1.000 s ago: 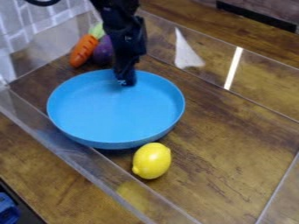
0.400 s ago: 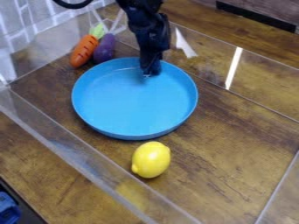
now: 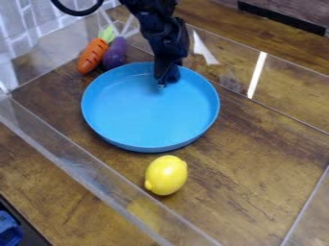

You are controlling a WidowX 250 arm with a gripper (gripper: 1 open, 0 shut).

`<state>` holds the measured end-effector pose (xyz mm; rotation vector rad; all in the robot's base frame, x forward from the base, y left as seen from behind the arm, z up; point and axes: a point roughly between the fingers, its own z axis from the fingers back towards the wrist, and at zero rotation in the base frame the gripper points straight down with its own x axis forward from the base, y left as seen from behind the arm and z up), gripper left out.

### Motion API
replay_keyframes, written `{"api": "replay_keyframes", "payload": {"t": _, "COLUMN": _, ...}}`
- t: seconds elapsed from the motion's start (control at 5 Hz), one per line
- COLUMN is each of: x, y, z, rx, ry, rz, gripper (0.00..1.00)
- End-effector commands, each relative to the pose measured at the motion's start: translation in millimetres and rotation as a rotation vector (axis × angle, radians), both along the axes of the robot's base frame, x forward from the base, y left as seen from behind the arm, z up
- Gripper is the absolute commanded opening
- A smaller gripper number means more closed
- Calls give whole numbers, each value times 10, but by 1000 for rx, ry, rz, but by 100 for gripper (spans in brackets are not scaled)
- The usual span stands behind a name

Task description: Put the purple eggplant on the blue tray

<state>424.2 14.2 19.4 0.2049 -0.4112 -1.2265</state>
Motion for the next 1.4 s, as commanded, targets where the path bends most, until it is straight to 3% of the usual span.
{"api": "replay_keyframes", "payload": {"t": 0.0, "x": -178, "y": -87, "z": -101, "rx": -5, "ry": 61, "rz": -40, "gripper": 100}}
{"api": "replay_keyframes", "payload": {"t": 0.4, "x": -143, "y": 99, "z": -179, "rx": -19, "ry": 63, "rz": 117, "gripper": 100}}
{"api": "replay_keyframes", "payload": {"t": 1.0, "x": -13, "y": 266, "z": -256, "rx": -44, "ry": 66, "rz": 464, "gripper": 100}}
{"api": "replay_keyframes", "payload": {"t": 1.2, "x": -38, "y": 409, "z": -267, "rx": -37, "ry": 69, "rz": 497, "gripper": 100}}
